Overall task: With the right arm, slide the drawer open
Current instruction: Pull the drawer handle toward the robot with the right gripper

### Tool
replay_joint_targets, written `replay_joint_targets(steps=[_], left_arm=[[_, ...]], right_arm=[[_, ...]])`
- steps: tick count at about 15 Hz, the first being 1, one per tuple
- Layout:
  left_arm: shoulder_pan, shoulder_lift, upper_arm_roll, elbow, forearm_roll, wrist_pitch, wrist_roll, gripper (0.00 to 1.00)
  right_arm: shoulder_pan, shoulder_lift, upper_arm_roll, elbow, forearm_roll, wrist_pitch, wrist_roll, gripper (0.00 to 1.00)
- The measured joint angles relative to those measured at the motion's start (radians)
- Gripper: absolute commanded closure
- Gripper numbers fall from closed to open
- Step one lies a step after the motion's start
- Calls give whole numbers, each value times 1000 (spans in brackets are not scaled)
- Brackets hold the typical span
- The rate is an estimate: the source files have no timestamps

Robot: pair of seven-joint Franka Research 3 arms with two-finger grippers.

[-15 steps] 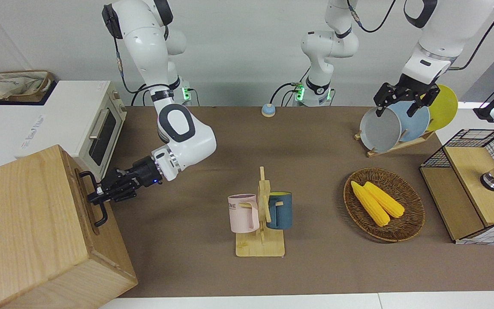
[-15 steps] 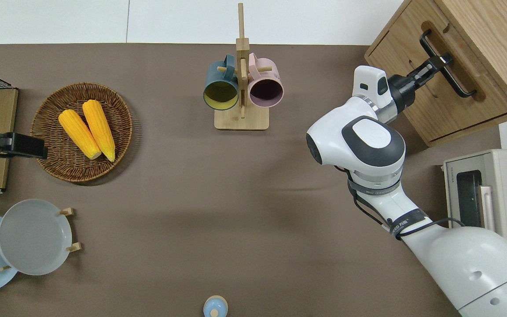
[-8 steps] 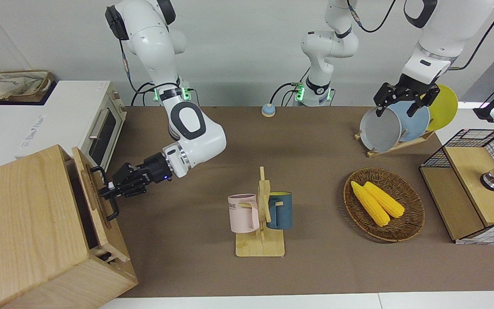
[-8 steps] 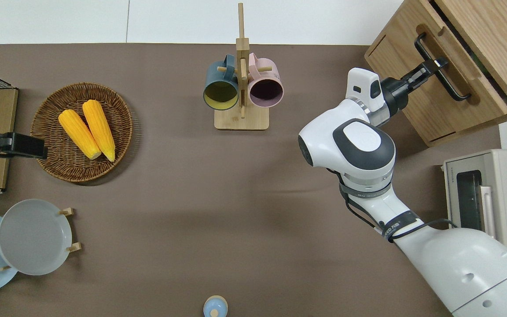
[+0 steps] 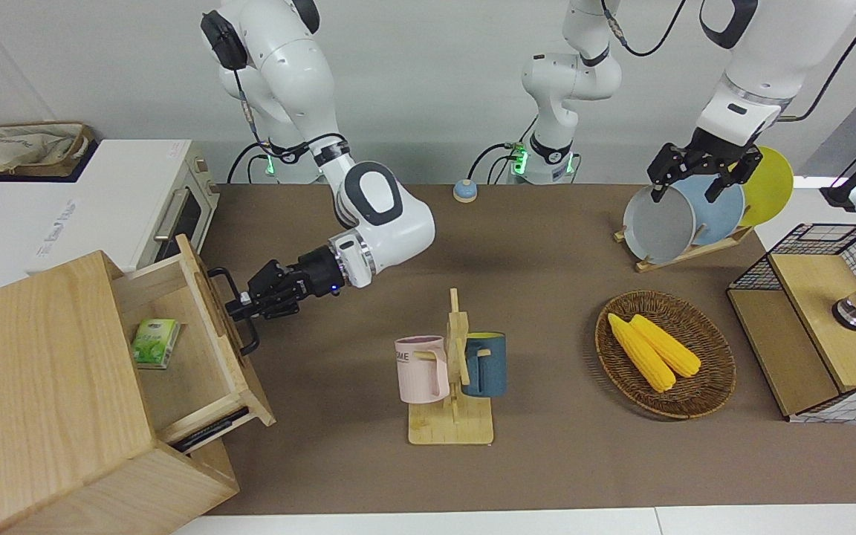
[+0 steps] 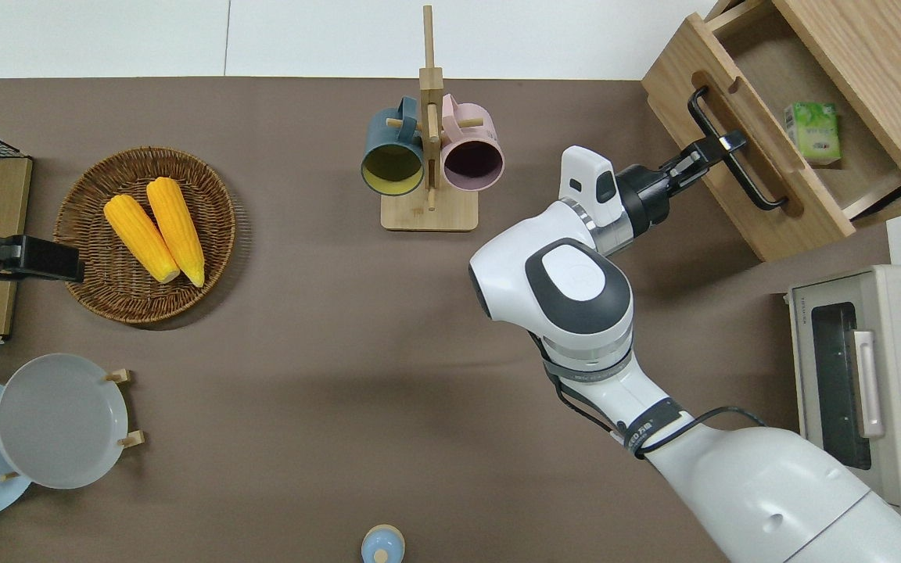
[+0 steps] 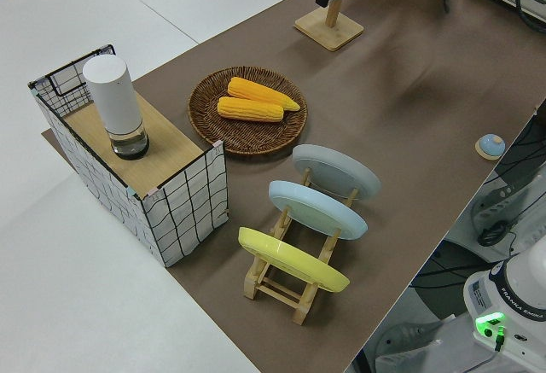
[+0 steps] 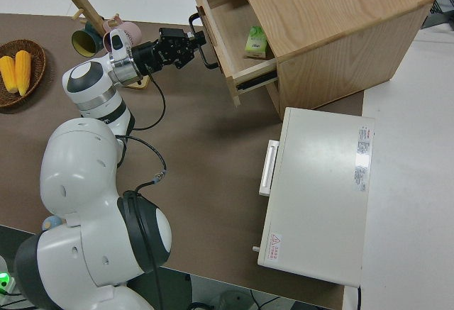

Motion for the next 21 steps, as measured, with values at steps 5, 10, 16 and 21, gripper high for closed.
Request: replay_joint_targets(steps=[5, 10, 16, 21], left_arm=[[0, 0, 0, 0, 0, 0, 0, 5], [0, 0, 0, 0, 0, 0, 0, 5], [0, 0, 0, 0, 0, 0, 0, 2], [0, 0, 0, 0, 0, 0, 0, 5]], right_arm=[[70, 0, 11, 10, 55, -72, 2, 1000], [122, 1, 12, 11, 78, -116, 5, 1000], [186, 4, 13, 23, 114, -170, 10, 1000], [229, 12, 13, 40, 133, -207, 10, 997]])
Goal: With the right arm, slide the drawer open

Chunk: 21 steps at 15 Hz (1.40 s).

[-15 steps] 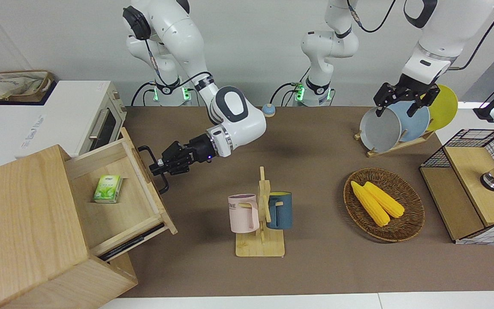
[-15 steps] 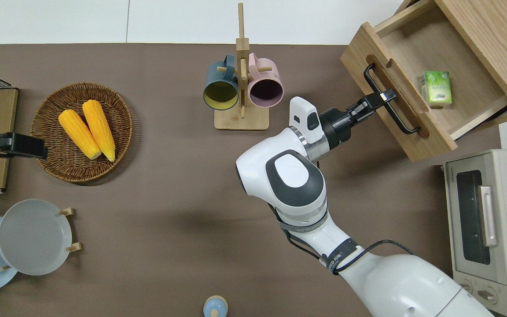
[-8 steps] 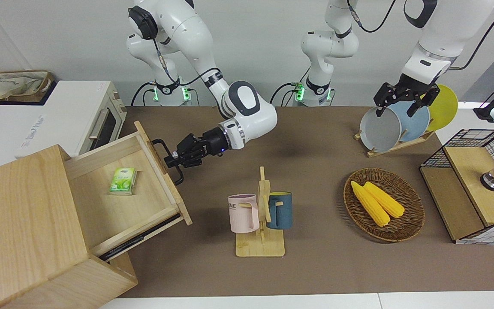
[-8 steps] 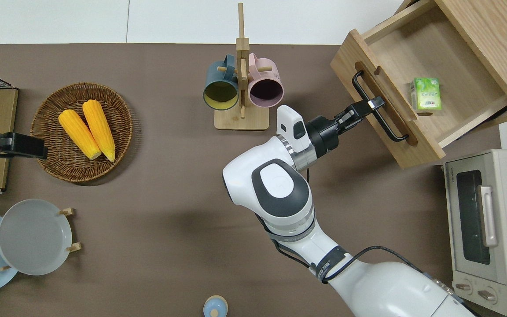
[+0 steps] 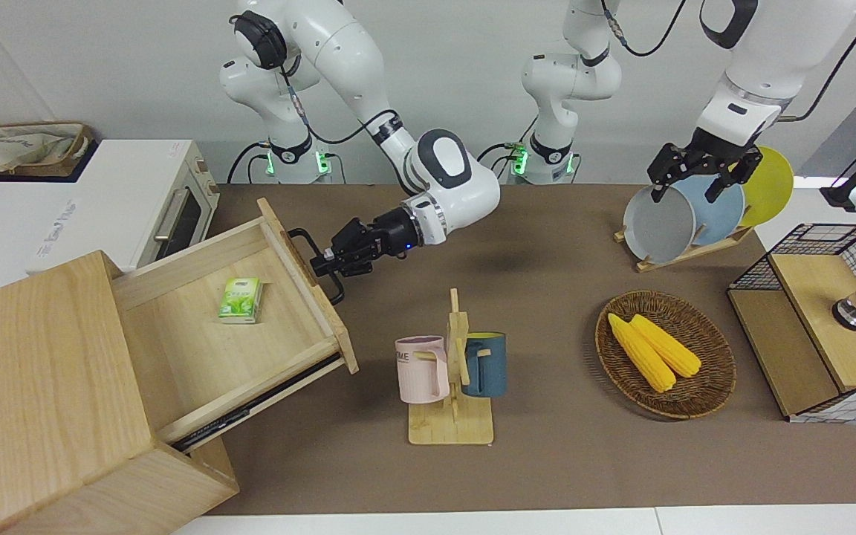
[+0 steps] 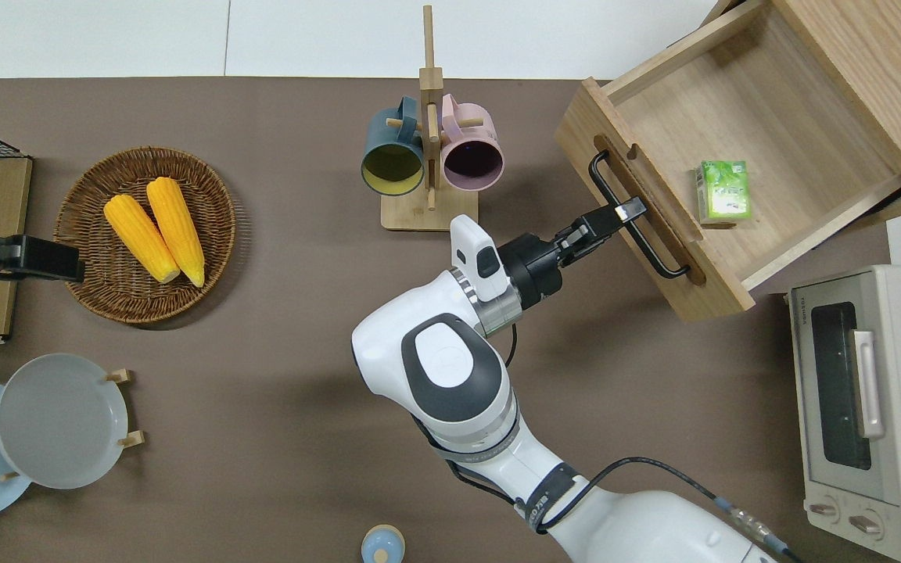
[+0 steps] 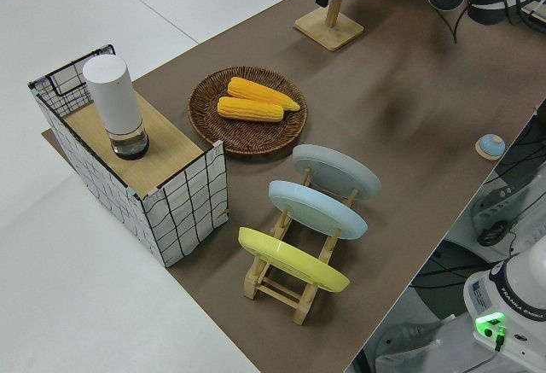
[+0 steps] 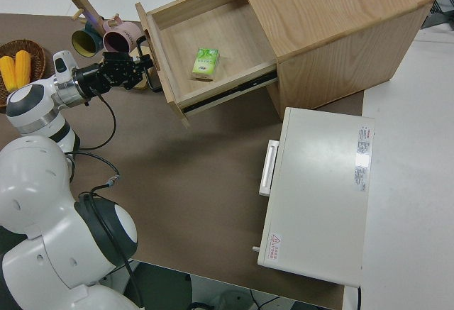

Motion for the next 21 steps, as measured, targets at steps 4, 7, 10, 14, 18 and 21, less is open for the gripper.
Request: replay_joint_targets(steps=[4, 7, 10, 14, 18, 21], left_arm=[[0, 0, 0, 0, 0, 0, 0, 5], [0, 0, 0, 0, 0, 0, 0, 2], [0, 0, 0, 0, 0, 0, 0, 2], [0, 0, 0, 0, 0, 0, 0, 2], [0, 0, 0, 0, 0, 0, 0, 5], [0, 0, 0, 0, 0, 0, 0, 5]], right_arm=[[10, 3, 0, 7, 7, -7, 0, 969], [10, 3, 0, 8, 7, -7, 0, 909], [11, 4, 0, 8, 7, -7, 0, 565], [18, 4, -1, 15, 5, -28, -7, 15], [27, -1, -1, 38, 9, -55, -2, 15], [41, -4, -1, 59, 28, -63, 27, 15]])
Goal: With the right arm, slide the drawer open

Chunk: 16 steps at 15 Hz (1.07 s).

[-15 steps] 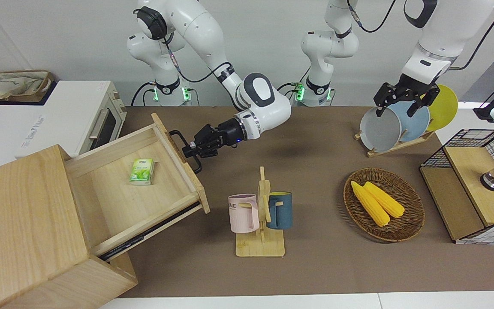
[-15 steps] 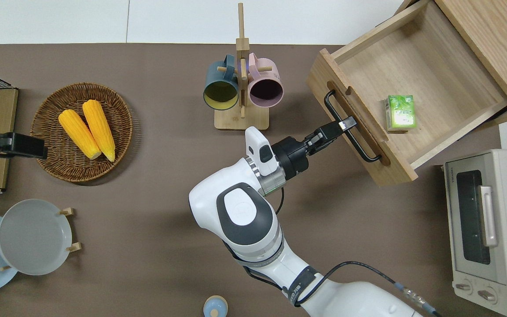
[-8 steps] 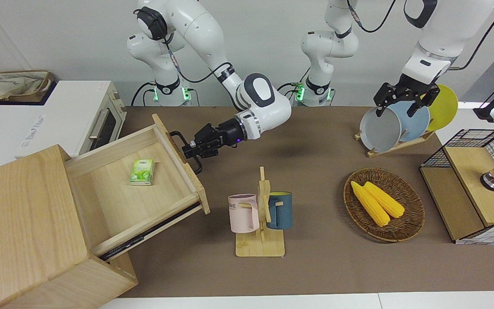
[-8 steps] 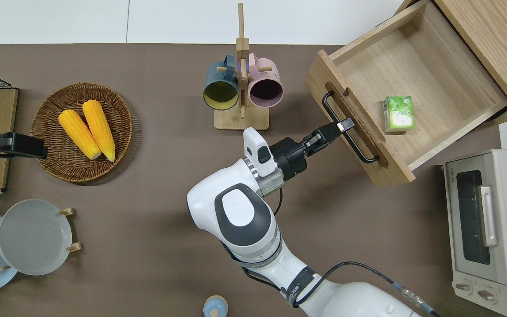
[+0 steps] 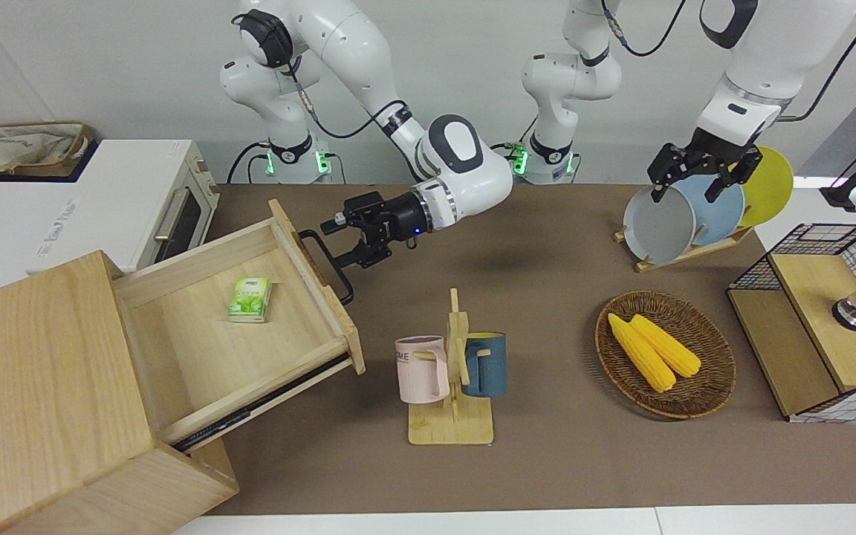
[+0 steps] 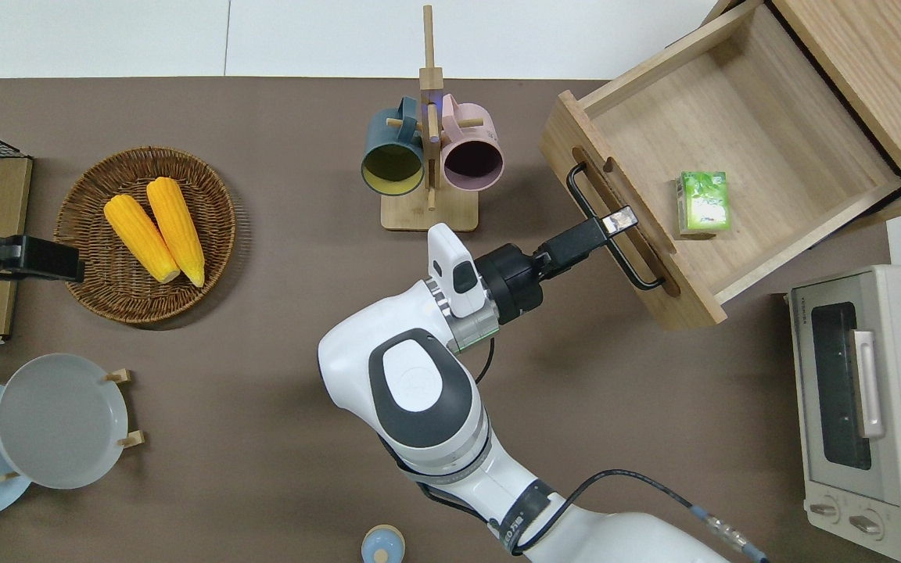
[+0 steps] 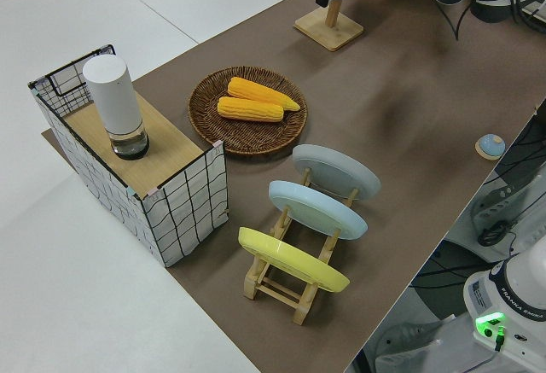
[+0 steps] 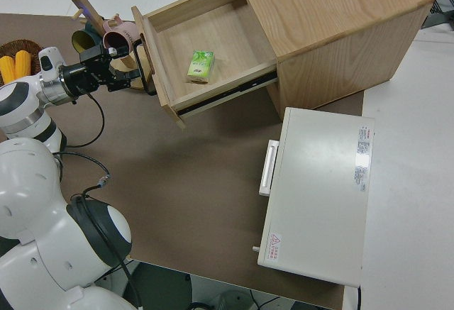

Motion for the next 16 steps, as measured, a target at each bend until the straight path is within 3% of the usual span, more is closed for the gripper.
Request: replay_joint_targets(steps=[6, 12, 16], left_arm=[[0, 0, 0, 0, 0, 0, 0, 5], [0, 0, 0, 0, 0, 0, 0, 5], [0, 0, 0, 0, 0, 0, 0, 5]], right_arm=[[42, -4, 0, 46, 90, -6, 68, 15], [59, -26, 0, 192, 317, 1, 75, 15], [42, -60, -7, 243, 464, 41, 75, 15]])
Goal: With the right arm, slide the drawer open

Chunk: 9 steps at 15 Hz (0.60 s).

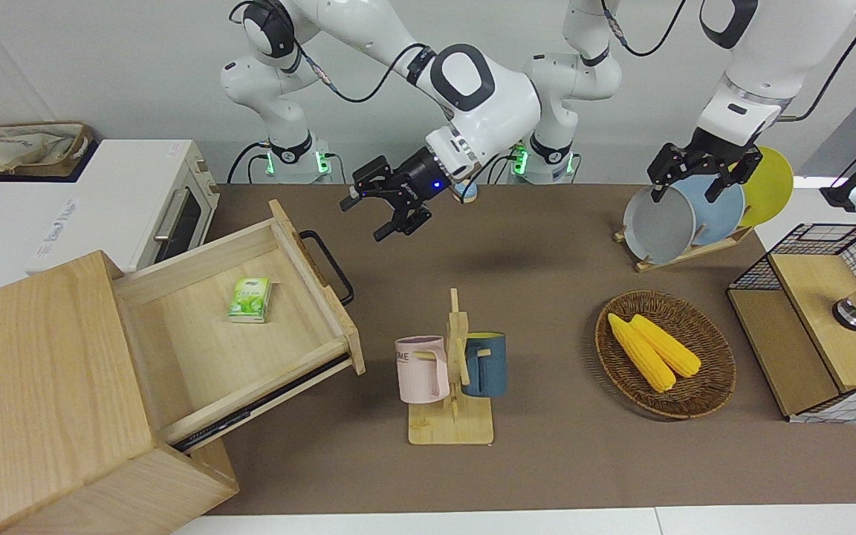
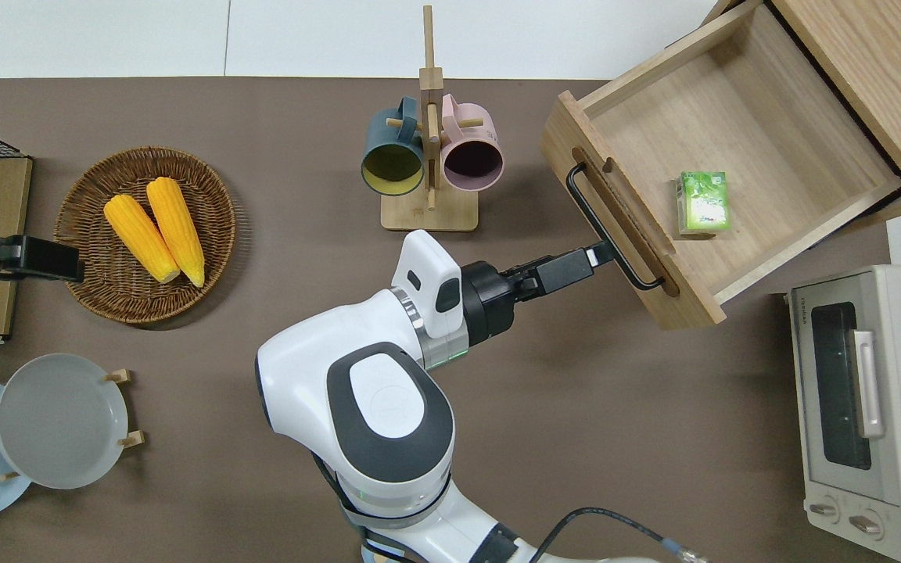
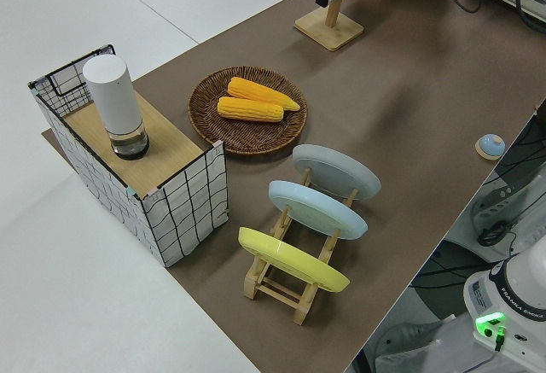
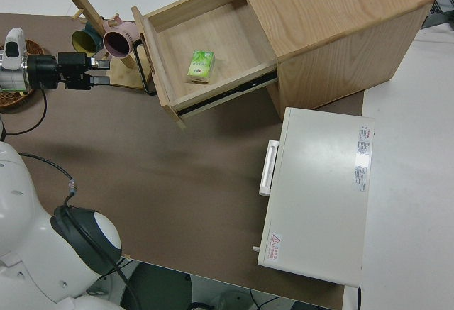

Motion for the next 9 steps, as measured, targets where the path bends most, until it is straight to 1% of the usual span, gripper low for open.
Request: replay_joint_targets(steps=[3, 5, 9], left_arm=[[0, 0, 0, 0, 0, 0, 0, 5], [0, 0, 0, 0, 0, 0, 0, 5], [0, 0, 0, 0, 0, 0, 0, 2]], right_arm=[[-52, -51, -4, 11, 133, 40, 0, 15], [-106, -94, -6, 12, 244, 75, 0, 15], [-238, -187, -13, 13, 498, 145, -3, 15]])
